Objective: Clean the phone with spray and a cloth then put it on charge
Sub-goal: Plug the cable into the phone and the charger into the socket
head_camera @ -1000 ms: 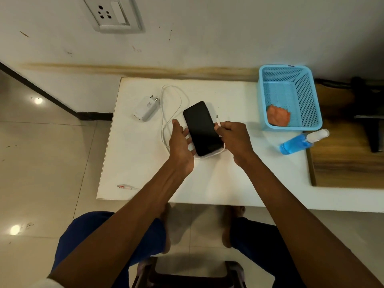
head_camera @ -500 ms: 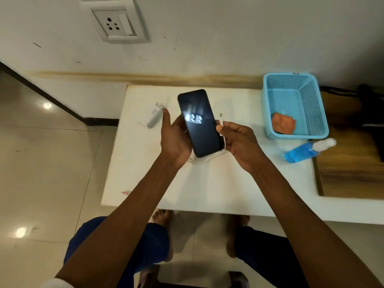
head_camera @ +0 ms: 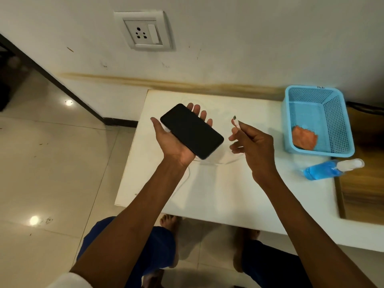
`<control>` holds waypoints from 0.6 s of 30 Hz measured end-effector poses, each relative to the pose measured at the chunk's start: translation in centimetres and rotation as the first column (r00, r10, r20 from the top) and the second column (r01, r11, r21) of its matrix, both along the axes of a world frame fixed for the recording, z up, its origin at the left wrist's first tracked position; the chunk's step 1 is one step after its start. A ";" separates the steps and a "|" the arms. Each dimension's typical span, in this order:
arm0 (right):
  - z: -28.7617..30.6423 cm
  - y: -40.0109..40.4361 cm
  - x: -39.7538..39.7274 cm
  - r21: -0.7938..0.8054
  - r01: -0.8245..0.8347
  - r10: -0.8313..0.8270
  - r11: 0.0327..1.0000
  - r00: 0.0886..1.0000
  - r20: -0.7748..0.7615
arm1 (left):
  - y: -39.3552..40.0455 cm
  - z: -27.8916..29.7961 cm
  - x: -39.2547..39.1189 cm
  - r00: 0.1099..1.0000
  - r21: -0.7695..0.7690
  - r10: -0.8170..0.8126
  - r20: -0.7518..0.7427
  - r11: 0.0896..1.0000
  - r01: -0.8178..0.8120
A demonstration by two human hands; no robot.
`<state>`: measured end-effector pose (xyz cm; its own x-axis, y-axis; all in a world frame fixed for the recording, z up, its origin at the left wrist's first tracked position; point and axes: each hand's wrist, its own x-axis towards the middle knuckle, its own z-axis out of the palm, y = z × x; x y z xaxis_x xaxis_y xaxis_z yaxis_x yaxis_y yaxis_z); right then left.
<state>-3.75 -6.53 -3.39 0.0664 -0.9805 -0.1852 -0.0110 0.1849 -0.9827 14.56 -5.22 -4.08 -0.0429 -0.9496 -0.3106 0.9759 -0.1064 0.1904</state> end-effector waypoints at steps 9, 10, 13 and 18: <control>-0.4 0.8 1.9 -0.012 -0.136 0.136 0.991 0.990 -0.025 | -0.3 0.9 1.0 0.998 -0.051 0.063 -0.018 0.997 -0.064; -0.5 0.8 1.9 -0.017 -0.138 0.137 0.990 0.989 -0.053 | -0.4 0.9 1.0 0.997 -0.051 0.075 -0.032 0.996 -0.077; -0.6 0.9 1.9 -0.060 -0.193 0.185 0.979 0.976 -0.112 | -0.5 0.8 1.6 0.990 -0.053 0.135 -0.049 0.989 -0.137; -0.9 1.6 3.2 -0.078 -0.119 0.109 0.990 0.986 -0.125 | -0.9 0.6 2.7 0.965 -0.027 0.254 -0.059 0.966 -0.256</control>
<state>-0.55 -4.89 -4.28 0.1609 -0.9802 -0.1150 -0.1465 0.0915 -0.9850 17.30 -6.11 -3.48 0.1861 -0.9413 -0.2816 0.9789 0.1532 0.1349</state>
